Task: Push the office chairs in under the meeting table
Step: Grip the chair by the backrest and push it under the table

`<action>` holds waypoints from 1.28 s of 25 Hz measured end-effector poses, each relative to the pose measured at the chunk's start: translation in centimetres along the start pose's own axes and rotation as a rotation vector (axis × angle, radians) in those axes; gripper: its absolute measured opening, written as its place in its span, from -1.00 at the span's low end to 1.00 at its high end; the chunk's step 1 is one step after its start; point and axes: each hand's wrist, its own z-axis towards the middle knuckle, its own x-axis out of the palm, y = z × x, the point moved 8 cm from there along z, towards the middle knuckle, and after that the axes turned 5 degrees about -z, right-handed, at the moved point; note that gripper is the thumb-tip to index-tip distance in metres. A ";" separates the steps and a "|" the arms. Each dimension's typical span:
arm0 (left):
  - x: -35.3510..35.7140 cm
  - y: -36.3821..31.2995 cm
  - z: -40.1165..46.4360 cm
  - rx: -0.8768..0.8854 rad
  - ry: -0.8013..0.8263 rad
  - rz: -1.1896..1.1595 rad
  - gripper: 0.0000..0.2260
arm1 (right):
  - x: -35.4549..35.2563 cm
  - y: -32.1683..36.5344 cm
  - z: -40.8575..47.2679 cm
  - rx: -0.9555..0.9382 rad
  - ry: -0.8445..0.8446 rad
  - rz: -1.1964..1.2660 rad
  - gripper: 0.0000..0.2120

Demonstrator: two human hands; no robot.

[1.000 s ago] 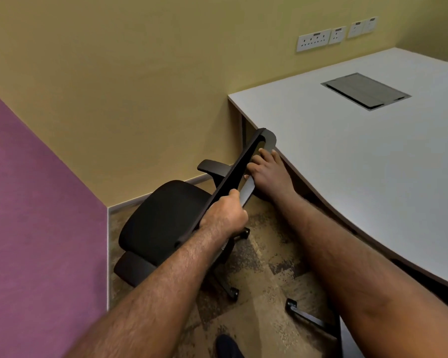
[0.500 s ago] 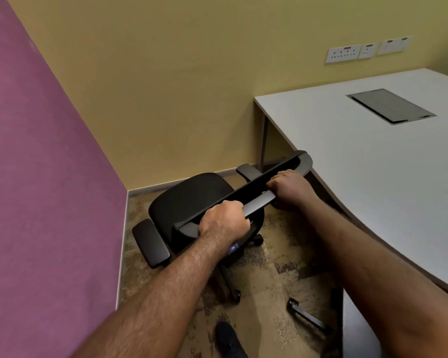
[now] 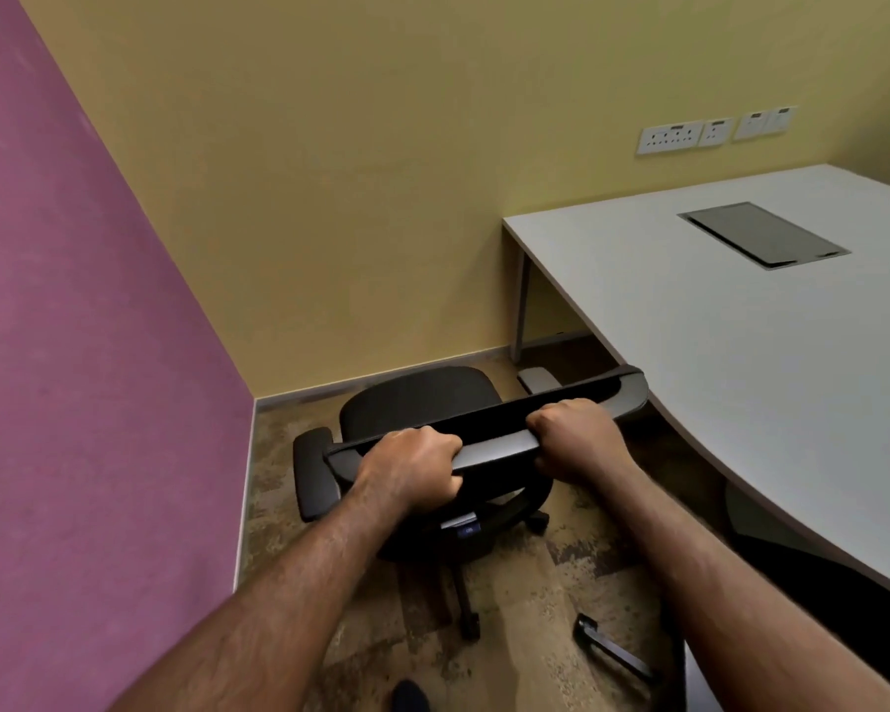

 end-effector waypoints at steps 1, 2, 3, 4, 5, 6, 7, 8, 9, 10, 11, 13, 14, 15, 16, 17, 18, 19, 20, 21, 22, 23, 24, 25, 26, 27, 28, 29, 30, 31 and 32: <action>-0.2 0.7 0.4 0.009 0.014 0.010 -0.91 | 0.0 -0.1 0.4 0.003 0.022 -0.001 -0.93; -0.3 1.4 0.9 0.020 0.025 0.021 -0.90 | 0.0 -0.4 0.8 0.015 0.049 -0.003 -0.92; -0.3 2.0 1.5 0.034 0.034 0.030 -0.89 | 0.2 -1.0 1.1 0.041 0.076 -0.003 -0.92; -0.4 2.5 2.1 0.050 0.039 0.034 -0.88 | 0.3 -1.7 1.4 0.075 0.097 -0.003 -0.91; -0.4 2.9 2.7 0.069 0.043 0.035 -0.87 | 0.4 -2.3 1.6 0.108 0.108 -0.004 -0.92; -0.4 3.3 3.3 0.088 0.045 0.037 -0.87 | 0.5 -2.8 1.8 0.138 0.116 -0.006 -0.92; -0.6 3.8 3.9 0.106 0.045 0.042 -0.88 | 0.5 -3.1 2.0 0.163 0.120 -0.005 -0.92; -0.8 4.4 4.5 0.126 0.048 0.051 -0.89 | 0.6 -3.0 2.5 0.188 0.121 -0.002 -0.91; -1.1 5.1 5.1 0.147 0.056 0.062 -0.89 | 0.5 -2.6 2.9 0.213 0.114 -0.002 -0.91; -1.3 6.0 5.6 0.168 0.069 0.076 -0.89 | 0.4 -2.0 3.2 0.236 0.099 -0.009 -0.89; -1.6 7.1 6.1 0.187 0.083 0.096 -0.89 | 0.2 -1.2 3.5 0.257 0.078 -0.021 -0.87; -2.2 9.4 7.1 0.210 0.084 0.147 -0.88 | -0.1 0.7 4.3 0.297 0.029 -0.032 -0.86; -2.5 10.7 7.6 0.201 0.068 0.164 -0.89 | -0.3 1.6 4.8 0.316 0.010 -0.029 -0.87; -2.8 12.0 8.0 0.177 0.040 0.168 -0.91 | -0.4 2.5 5.4 0.332 0.002 -0.022 -0.88; -3.1 13.2 8.4 0.149 -0.001 0.166 -0.93 | -0.3 3.3 5.9 0.347 0.006 -0.016 -0.87; -3.4 14.2 8.7 0.128 -0.049 0.158 -0.94 | -0.2 4.0 6.4 0.364 0.009 -0.011 -0.87; -3.6 15.0 9.1 0.121 -0.093 0.152 -0.95 | -0.2 4.5 6.9 0.384 0.008 -0.006 -0.86; -3.8 15.6 9.4 0.121 -0.124 0.142 -0.95 | -0.2 4.9 7.3 0.397 0.002 -0.001 -0.86; -3.9 16.0 9.7 0.129 -0.137 0.137 -0.94 | -0.3 5.0 7.6 0.408 -0.005 0.003 -0.87; -4.0 16.2 10.0 0.142 -0.142 0.133 -0.92 | -0.3 5.0 7.8 0.418 -0.011 0.002 -0.87; -4.1 16.3 10.2 0.149 -0.151 0.130 -0.93 | -0.4 5.0 8.0 0.426 -0.015 -0.001 -0.87; -4.2 16.3 10.3 0.157 -0.167 0.126 -0.95 | -0.4 4.9 8.0 0.433 -0.017 -0.006 -0.87; -4.3 16.4 10.4 0.160 -0.184 0.121 -0.95 | -0.4 4.9 8.0 0.437 -0.020 -0.010 -0.88; -4.3 16.3 10.4 0.166 -0.201 0.113 -0.93 | -0.4 4.9 8.0 0.435 -0.025 -0.012 -0.88; -4.3 16.3 10.4 0.172 -0.210 0.108 -0.91 | -0.4 4.9 8.0 0.427 -0.027 -0.013 -0.87; -4.3 16.3 10.5 0.180 -0.208 0.107 -0.90 | -0.4 4.8 7.9 0.415 -0.022 -0.012 -0.86; -4.3 16.3 10.6 0.188 -0.196 0.112 -0.89 | -0.3 4.5 7.8 0.407 -0.007 -0.010 -0.85; -4.3 16.4 10.8 0.195 -0.185 0.119 -0.88 | -0.2 3.9 7.6 0.412 0.011 -0.008 -0.83; -4.4 16.4 10.9 0.204 -0.175 0.128 -0.88 | -0.2 3.1 7.2 0.432 0.025 -0.006 -0.82; -4.6 16.4 11.1 0.215 -0.168 0.137 -0.87 | -0.2 2.3 6.9 0.455 0.033 -0.008 -0.81; -4.6 16.4 11.3 0.225 -0.161 0.145 -0.86 | -0.2 1.6 6.6 0.470 0.038 -0.015 -0.81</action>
